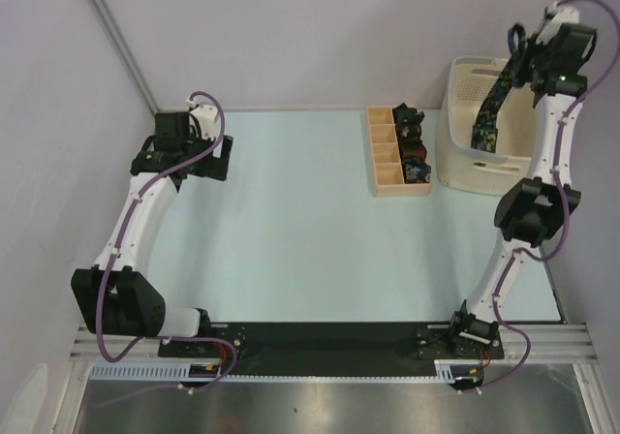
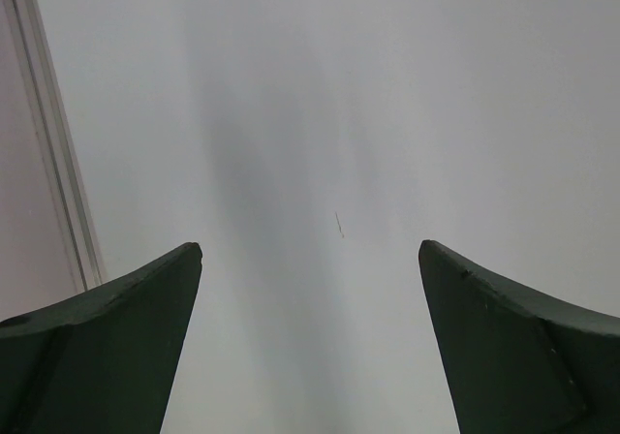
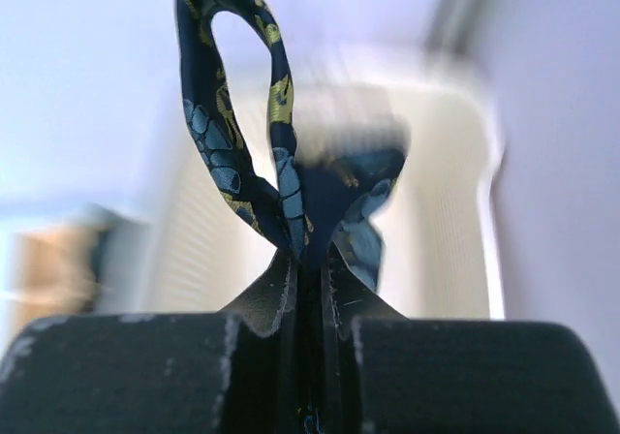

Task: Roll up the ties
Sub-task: Pick up the tie from the bin, then place the tie at the center of the board.

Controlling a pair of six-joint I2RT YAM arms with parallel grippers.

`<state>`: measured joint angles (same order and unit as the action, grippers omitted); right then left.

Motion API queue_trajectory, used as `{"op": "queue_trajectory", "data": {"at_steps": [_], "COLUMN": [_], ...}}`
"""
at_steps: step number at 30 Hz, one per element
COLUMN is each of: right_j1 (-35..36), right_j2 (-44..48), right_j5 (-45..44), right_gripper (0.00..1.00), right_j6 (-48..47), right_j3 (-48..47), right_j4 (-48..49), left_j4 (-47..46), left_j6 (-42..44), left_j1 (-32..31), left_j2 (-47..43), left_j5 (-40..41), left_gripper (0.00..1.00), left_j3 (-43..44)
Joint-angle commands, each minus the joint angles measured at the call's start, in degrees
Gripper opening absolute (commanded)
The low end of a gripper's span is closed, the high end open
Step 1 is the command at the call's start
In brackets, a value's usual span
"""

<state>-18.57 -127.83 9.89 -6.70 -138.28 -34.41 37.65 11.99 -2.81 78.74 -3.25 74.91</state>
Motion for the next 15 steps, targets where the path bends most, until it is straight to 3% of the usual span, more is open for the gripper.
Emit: {"op": "queue_trajectory", "data": {"at_steps": [1, 9, 15], "right_j1": [2.74, 16.53, 36.47], "right_j2": [14.44, 30.78, 34.31], "right_j5": [6.54, 8.3, 5.5], "right_gripper": [0.0, 0.0, 0.0], "right_j6": [10.12, 8.72, 8.72], "right_j3": [-1.21, 6.09, 5.39], "right_j4": [7.25, 13.49, 15.69], "left_j4": [-2.05, -3.98, -5.3], "left_j6": [-1.26, -2.06, -2.93], "left_j1": [0.44, 0.52, 0.52], "left_j2": [-1.75, -6.22, -10.09], "left_j5": [-1.5, -3.69, -5.28], "left_gripper": [0.99, 0.99, 0.99], "left_j3": [1.81, 0.06, -2.14]}}
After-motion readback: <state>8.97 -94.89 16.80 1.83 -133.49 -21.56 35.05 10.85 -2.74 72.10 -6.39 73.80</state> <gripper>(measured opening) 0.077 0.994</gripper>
